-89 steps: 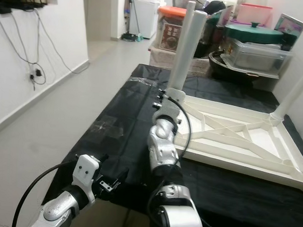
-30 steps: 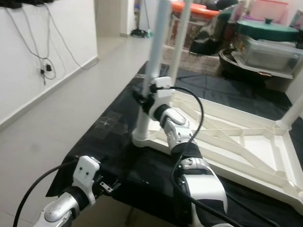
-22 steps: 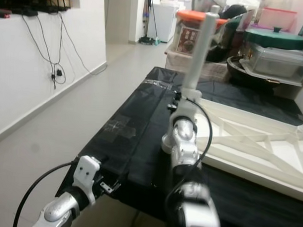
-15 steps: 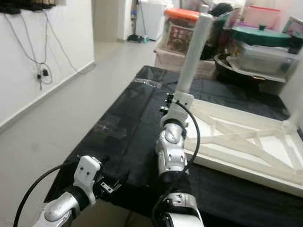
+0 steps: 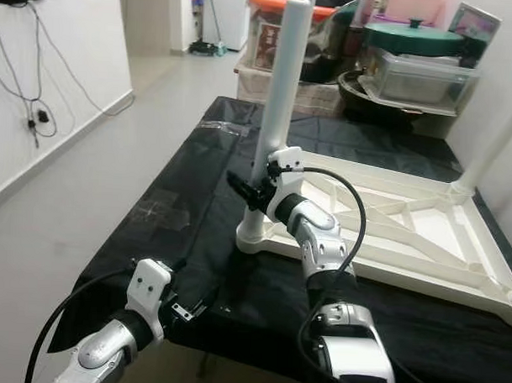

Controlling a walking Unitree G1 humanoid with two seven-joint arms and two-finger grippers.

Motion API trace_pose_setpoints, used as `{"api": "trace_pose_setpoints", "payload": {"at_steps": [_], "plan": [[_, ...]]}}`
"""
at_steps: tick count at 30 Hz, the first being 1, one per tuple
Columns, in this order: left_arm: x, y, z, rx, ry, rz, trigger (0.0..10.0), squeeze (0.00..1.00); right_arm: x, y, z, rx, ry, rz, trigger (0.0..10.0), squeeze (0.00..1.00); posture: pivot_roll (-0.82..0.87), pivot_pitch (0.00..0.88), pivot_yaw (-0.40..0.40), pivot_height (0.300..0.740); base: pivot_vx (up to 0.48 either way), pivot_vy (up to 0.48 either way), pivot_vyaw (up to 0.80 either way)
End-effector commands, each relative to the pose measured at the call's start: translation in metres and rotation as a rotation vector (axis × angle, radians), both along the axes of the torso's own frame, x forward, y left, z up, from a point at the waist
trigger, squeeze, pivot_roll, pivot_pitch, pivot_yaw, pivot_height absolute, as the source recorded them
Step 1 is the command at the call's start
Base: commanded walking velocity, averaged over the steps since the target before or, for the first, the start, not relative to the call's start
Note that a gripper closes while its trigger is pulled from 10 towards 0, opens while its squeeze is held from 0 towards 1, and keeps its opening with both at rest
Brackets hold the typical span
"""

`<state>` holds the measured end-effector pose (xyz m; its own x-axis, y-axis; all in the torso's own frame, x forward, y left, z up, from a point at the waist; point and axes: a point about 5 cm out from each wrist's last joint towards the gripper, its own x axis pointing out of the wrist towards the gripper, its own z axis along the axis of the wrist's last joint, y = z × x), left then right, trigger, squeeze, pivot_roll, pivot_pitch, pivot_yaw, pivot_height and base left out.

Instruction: Building children table

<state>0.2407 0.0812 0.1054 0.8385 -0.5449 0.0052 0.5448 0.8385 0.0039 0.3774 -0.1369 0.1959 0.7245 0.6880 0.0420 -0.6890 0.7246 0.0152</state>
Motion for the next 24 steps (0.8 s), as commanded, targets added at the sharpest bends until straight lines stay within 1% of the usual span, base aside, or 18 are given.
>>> {"api": "trace_pose_setpoints", "payload": {"at_steps": [1,2,3,4,5,7,11,12,14,17,18,19,20,21,22,23,24], "plan": [[0.0,0.001,-0.004,0.004,0.012,0.003,10.0,0.0,-0.001,0.015,0.001,-0.005,0.028,0.145,10.0,0.0,0.14,0.0,-0.081,0.74,0.0,0.0,0.0],[0.001,0.001,-0.004,0.005,0.011,0.003,10.0,0.0,-0.003,0.019,0.005,-0.013,0.047,0.294,10.0,0.0,0.15,0.0,-0.083,0.74,0.0,0.0,0.0],[0.001,0.0,-0.004,0.006,0.011,0.003,10.0,0.0,-0.004,0.021,0.008,-0.016,0.062,0.395,10.0,0.0,0.15,0.0,-0.085,0.74,0.0,0.0,0.0],[0.001,0.0,-0.004,0.006,0.01,0.003,10.0,0.0,-0.005,0.025,0.011,-0.008,0.08,0.481,10.0,0.0,0.16,0.0,-0.09,0.74,0.0,0.0,0.0],[0.001,0.0,-0.004,0.007,0.009,0.004,10.0,0.0,-0.004,0.03,0.013,0.001,0.086,0.532,10.0,0.0,0.16,0.0,-0.092,0.74,0.0,0.0,0.0],[0.0,0.0,-0.004,0.008,0.008,0.007,10.0,0.0,-0.003,0.039,0.016,0.021,0.098,0.587,10.0,0.0,0.17,0.0,-0.096,0.74,0.0,0.0,0.0],[-0.001,0.0,-0.004,0.009,0.007,0.008,10.0,0.0,-0.004,0.041,0.018,0.022,0.101,0.627,10.0,0.0,0.18,0.0,-0.101,0.74,0.0,0.0,0.0],[-0.002,0.0,-0.004,0.009,0.006,0.01,10.0,0.0,-0.005,0.047,0.015,0.012,0.107,0.642,0.1,0.0,0.19,0.0,-0.106,0.74,0.0,0.0,0.0],[-0.003,0.0,-0.004,0.01,0.004,0.014,10.0,0.0,-0.007,0.054,0.01,0.007,0.116,0.664,0.0,0.0,0.19,0.0,-0.107,0.74,0.0,0.0,0.0],[-0.003,0.0,-0.004,0.009,0.003,0.015,10.0,0.0,-0.007,0.055,0.008,0.011,0.115,0.668,0.0,0.0,0.19,0.0,-0.106,0.74,0.0,0.0,0.0],[-0.003,0.0,-0.004,0.007,0.002,0.015,10.0,0.0,-0.006,0.053,0.004,0.006,0.109,0.616,0.0,0.0,0.18,0.0,-0.104,0.74,0.0,0.0,0.0],[-0.003,0.0,-0.003,0.002,-0.006,0.015,10.0,0.0,-0.002,0.049,-0.002,-0.002,0.097,0.504,0.0,0.0,0.17,0.0,-0.104,0.74,0.0,0.0,0.0],[-0.003,0.0,-0.003,0.002,-0.006,0.015,10.0,0.0,-0.002,0.049,-0.002,-0.002,0.097,0.504,0.0,0.0,0.17,0.0,-0.104,0.74,0.0,0.0,0.0],[-0.003,0.0,-0.002,-0.001,-0.012,0.015,10.0,0.0,0.001,0.046,-0.006,-0.007,0.09,0.422,0.0,0.0,0.17,0.0,-0.103,0.74,0.0,0.0,0.0],[-0.003,0.0,-0.002,-0.001,-0.012,0.015,10.0,0.0,0.001,0.046,-0.006,-0.007,0.09,0.422,0.0,0.0,0.17,0.0,-0.103,0.74,0.0,0.0,0.0],[-0.004,0.0,0.0,0.0,-0.031,0.018,10.0,0.0,0.005,0.04,-0.011,0.0,0.095,0.307,0.0,0.0,0.17,0.0,-0.098,0.74,0.0,0.0,0.0],[-0.004,0.0,0.0,0.0,-0.031,0.018,10.0,0.0,0.005,0.04,-0.011,0.0,0.095,0.307,0.0,0.0,0.17,0.0,-0.098,0.74,0.0,0.0,0.0]]}}
